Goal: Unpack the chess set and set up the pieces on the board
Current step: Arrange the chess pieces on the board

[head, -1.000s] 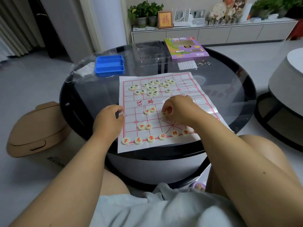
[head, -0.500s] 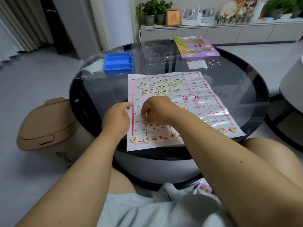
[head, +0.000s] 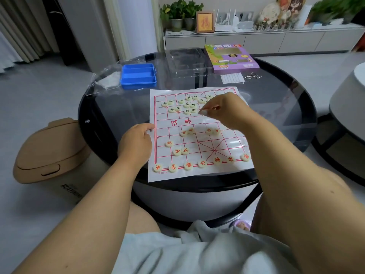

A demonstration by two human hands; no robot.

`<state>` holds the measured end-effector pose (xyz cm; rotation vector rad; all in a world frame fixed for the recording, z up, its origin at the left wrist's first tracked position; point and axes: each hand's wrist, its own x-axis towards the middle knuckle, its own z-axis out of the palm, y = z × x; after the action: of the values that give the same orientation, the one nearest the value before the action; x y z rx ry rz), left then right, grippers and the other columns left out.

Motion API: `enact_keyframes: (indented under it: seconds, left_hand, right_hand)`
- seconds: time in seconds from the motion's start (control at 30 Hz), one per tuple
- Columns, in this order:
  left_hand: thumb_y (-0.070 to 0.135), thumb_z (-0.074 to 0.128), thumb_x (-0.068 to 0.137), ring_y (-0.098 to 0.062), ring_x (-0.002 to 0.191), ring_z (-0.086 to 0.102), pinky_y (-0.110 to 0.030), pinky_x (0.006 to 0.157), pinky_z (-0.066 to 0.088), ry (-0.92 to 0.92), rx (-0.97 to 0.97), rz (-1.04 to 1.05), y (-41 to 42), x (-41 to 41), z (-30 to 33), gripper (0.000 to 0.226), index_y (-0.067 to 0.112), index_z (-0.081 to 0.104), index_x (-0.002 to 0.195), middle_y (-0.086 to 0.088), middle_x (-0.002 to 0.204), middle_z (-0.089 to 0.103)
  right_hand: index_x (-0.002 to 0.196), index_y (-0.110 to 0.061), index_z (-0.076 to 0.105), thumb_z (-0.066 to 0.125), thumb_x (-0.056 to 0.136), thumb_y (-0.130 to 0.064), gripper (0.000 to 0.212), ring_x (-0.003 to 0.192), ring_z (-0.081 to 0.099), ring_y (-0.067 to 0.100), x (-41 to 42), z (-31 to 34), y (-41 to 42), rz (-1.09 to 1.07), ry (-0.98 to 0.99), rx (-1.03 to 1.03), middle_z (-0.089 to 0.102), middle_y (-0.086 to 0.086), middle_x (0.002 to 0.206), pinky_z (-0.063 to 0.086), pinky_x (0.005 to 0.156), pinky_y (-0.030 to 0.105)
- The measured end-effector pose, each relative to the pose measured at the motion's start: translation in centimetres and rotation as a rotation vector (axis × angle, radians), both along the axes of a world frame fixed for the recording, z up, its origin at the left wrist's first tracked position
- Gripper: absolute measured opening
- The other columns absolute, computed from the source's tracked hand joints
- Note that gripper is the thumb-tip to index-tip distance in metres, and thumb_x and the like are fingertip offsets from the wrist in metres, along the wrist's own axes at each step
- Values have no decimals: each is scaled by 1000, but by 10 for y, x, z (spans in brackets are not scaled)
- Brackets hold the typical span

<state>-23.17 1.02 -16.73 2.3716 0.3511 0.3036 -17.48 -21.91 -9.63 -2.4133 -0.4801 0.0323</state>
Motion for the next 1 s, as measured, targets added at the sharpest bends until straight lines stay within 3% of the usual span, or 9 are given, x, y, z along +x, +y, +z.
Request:
enact_keyframes:
  seconds: [0.4, 0.5, 0.63, 0.73, 0.9, 1.0]
  left_hand:
    - [28, 50, 98, -14, 91, 66, -29, 61, 56, -24, 6, -45, -1, -2, 1, 23, 23, 61, 118, 8, 110, 63]
    - [28, 50, 98, -13, 90, 66, -29, 62, 56, -24, -1, -41, -1, -3, 2, 22, 23, 61, 116, 9, 107, 63]
    - [28, 51, 98, -12, 88, 65, -29, 62, 56, -21, -4, -35, -2, -2, 2, 21, 23, 61, 116, 10, 106, 63]
    - [27, 51, 98, -11, 87, 64, -26, 59, 53, -24, -4, -35, -2, -2, 2, 21, 23, 61, 117, 12, 104, 61]
    - [28, 51, 98, -12, 89, 65, -25, 58, 53, -26, -2, -43, 0, -2, 0, 20, 24, 61, 115, 10, 107, 63]
    - [29, 52, 98, -13, 89, 66, -26, 58, 54, -24, 1, -42, 1, 0, -1, 21, 24, 61, 116, 10, 107, 64]
  right_hand:
    - [102, -17, 73, 66, 87, -22, 18, 87, 61, 15, 5, -15, -42, -149, 37, -82, 70, 0, 105, 48, 77, 26]
    - [103, -22, 73, 69, 84, -21, 19, 83, 60, 15, -5, -16, -32, -94, 83, -109, 68, -1, 99, 51, 72, 25]
    - [106, -28, 71, 69, 84, -18, 23, 76, 55, 7, -24, -23, -4, 69, 122, -170, 61, -9, 92, 44, 63, 14]
    - [110, -28, 69, 67, 86, -19, 26, 79, 55, 8, -30, -29, 7, 118, 95, -223, 62, -8, 99, 50, 72, 18]
    - [110, -23, 69, 71, 82, -24, 28, 89, 56, 15, -10, -22, -19, -167, -8, -222, 65, -1, 105, 50, 86, 33]
    - [112, -24, 68, 71, 82, -27, 30, 96, 58, 18, -1, -22, -23, -159, 29, -301, 65, -1, 109, 50, 88, 35]
